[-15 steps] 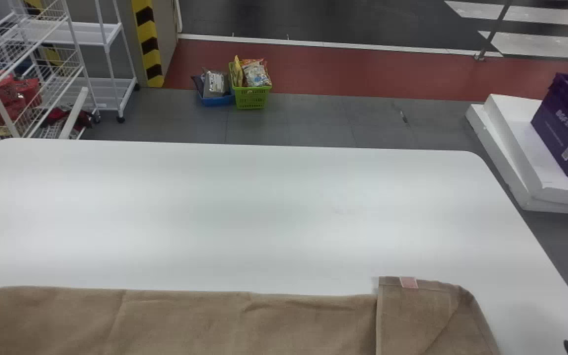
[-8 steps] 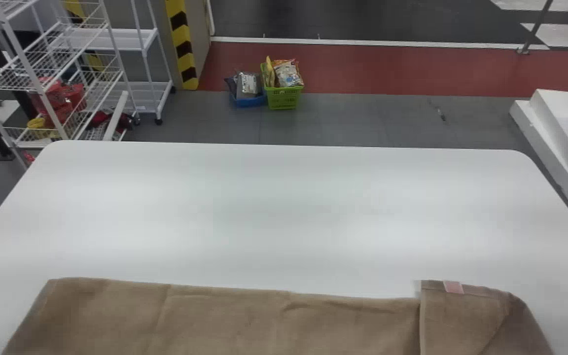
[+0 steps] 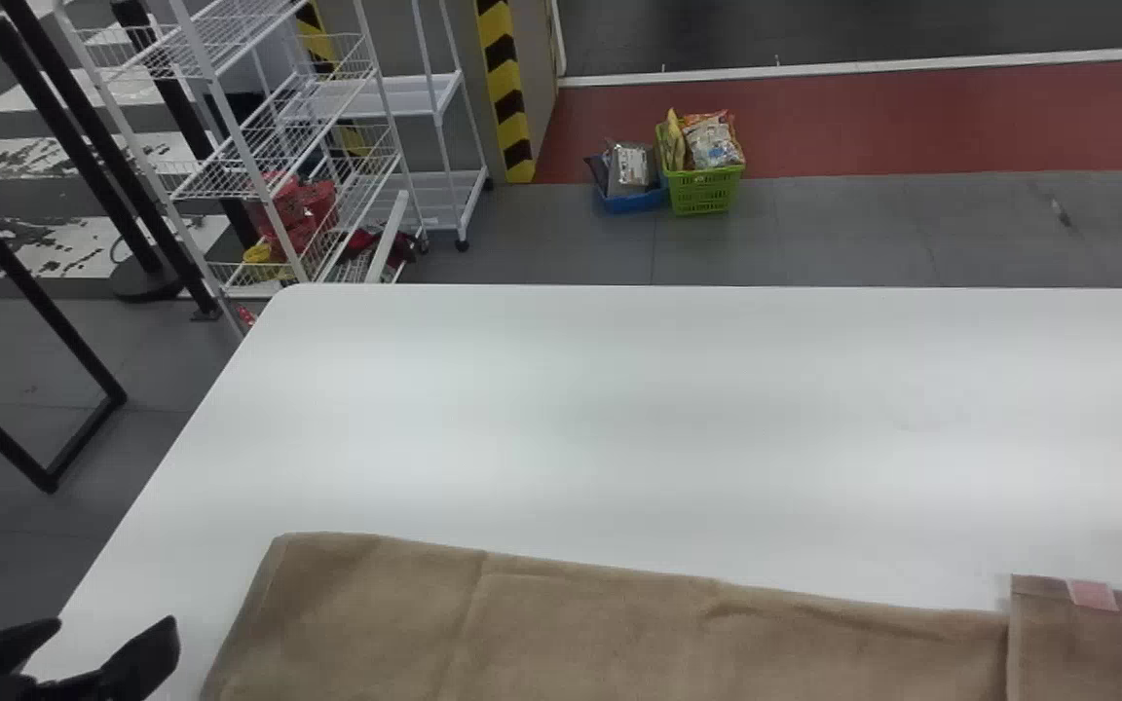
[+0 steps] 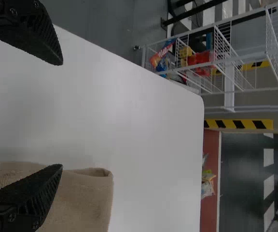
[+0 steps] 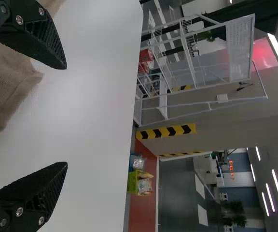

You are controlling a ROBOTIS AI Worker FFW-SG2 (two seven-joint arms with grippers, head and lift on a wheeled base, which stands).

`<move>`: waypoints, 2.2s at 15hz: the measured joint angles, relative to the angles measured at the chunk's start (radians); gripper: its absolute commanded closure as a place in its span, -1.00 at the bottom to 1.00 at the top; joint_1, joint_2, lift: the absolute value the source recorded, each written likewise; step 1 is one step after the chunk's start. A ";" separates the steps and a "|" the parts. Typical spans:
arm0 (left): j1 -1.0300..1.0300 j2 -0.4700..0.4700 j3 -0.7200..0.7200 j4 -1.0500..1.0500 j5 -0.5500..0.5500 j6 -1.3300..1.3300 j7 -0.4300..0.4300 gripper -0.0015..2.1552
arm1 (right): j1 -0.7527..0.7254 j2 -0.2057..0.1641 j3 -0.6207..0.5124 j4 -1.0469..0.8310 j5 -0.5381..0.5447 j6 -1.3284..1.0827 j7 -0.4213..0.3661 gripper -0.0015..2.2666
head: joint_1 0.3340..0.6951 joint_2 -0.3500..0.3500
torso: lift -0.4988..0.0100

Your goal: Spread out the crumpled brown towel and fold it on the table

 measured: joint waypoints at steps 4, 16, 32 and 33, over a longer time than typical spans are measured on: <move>-0.013 0.000 -0.057 -0.001 -0.022 0.003 0.000 -0.93 | -0.114 -0.002 0.163 -0.001 0.155 0.222 -0.006 -0.83 | 1.00 0.61 | 0.46; -0.011 0.000 -0.089 -0.023 -0.068 0.031 0.012 -0.93 | -0.344 -0.137 0.527 0.067 0.652 0.656 0.043 -0.73 | 1.00 0.61 | 0.46; -0.006 0.000 -0.154 -0.017 -0.145 0.027 0.047 -0.94 | -0.300 -0.158 0.670 0.212 0.660 0.577 0.043 -0.58 | 1.00 0.78 | 0.46; -0.006 0.000 -0.154 -0.017 -0.145 0.025 0.049 -0.94 | -0.300 -0.158 0.672 0.212 0.663 0.583 0.043 -0.58 | 1.00 0.78 | 0.46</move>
